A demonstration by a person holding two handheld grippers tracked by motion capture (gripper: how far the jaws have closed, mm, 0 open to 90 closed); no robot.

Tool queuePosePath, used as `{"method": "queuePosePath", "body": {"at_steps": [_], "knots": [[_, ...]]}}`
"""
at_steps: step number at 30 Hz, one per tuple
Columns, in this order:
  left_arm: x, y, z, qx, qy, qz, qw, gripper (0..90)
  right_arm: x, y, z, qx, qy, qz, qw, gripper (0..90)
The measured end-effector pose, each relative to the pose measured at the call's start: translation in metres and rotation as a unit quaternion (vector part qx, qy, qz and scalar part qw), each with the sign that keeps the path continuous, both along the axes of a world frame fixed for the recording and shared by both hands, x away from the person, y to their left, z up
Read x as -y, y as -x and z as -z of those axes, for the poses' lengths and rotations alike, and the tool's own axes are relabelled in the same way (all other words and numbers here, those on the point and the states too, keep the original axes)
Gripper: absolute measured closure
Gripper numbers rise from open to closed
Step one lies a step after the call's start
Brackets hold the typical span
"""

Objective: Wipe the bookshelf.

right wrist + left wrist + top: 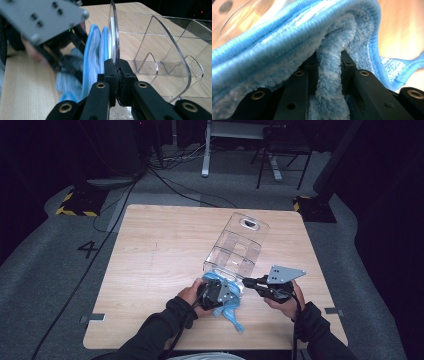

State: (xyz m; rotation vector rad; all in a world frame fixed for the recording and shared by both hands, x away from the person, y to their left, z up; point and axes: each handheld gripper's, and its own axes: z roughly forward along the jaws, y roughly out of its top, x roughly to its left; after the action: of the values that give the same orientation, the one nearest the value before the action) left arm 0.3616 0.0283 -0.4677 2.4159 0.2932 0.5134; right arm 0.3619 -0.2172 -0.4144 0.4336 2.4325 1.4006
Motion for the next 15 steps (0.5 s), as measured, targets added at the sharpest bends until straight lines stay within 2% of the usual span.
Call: {"method": "queuePosePath", "body": {"at_steps": [4,6,8,11,15], "knots": [[-0.028,-0.013,-0.005,-0.016,0.004,-0.041,0.9990,74.4,0.000,0.000,0.000,0.000,0.001,0.000,1.0000,87.3],[-0.040,-0.018,-0.008,-0.013,0.011,-0.064,0.9978,74.0,0.000,0.000,0.000,0.000,0.001,0.001,1.0000,86.9],[-0.052,-0.024,-0.012,-0.011,0.030,-0.086,0.9958,73.8,0.000,-0.001,-0.001,-0.001,0.003,0.001,1.0000,86.6],[-0.062,-0.029,-0.017,-0.010,0.059,-0.103,0.9929,74.4,0.001,-0.001,-0.001,-0.001,0.003,0.003,1.0000,86.4],[-0.065,-0.024,-0.030,0.014,0.087,-0.111,0.9899,75.0,0.001,-0.001,-0.001,-0.003,0.003,0.005,1.0000,86.3]]}}
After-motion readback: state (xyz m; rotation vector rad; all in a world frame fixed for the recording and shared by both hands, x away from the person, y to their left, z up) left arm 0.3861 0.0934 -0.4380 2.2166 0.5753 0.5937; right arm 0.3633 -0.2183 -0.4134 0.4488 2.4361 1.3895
